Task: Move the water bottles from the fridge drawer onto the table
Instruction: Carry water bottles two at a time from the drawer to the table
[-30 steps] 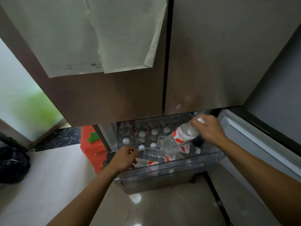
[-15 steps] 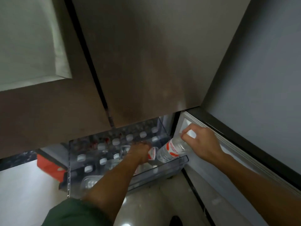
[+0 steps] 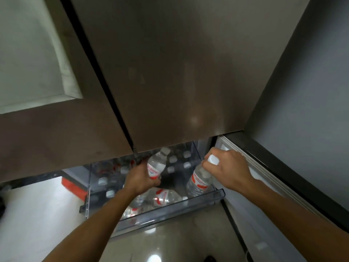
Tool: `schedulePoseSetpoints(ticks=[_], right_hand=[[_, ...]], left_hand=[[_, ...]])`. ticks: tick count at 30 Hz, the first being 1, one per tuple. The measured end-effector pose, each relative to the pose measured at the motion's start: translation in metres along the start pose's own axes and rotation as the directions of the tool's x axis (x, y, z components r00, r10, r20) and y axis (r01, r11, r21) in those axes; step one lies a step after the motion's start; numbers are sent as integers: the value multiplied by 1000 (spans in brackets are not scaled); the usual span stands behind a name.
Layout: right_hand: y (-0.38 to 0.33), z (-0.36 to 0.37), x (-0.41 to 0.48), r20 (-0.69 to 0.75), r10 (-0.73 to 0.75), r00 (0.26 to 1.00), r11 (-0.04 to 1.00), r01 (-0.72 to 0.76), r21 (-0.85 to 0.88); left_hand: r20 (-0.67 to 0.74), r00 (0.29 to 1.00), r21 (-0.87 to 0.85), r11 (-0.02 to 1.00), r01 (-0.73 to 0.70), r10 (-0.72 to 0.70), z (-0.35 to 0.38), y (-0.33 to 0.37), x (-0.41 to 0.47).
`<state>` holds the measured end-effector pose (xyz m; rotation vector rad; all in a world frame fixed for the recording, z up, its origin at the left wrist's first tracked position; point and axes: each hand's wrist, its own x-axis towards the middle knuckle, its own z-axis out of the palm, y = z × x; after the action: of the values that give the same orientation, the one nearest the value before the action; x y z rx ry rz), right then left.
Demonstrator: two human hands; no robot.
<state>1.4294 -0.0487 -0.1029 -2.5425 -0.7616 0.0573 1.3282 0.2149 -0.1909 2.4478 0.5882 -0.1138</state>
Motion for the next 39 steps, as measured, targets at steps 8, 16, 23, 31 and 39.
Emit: schedulePoseSetpoints(ticks=[8,16,23,31,39], right_hand=[[-39,42,7,128,-48,991,989,65,-134],[-42,77,-8,135,-17,991,971,48,-233],[-46,93,-17,19,-44,999,960,47,-278],[-51,88,-8,68,-98,993,896,118,-428],[-54,44,-13,-60,-348,935,920,329,-215]], left_hand=[[-315,948,-448,887,-112,-39,-33,-40,-91],[-503,861,-68,989,-128,77,-44,-67,-121],[-476,763,484,855,-187,437,-69,-50,-110],[-389,852,573,816,-72,349,-73,-40,-127],[-584,807,434,875,216,90,-100,-13,-179]])
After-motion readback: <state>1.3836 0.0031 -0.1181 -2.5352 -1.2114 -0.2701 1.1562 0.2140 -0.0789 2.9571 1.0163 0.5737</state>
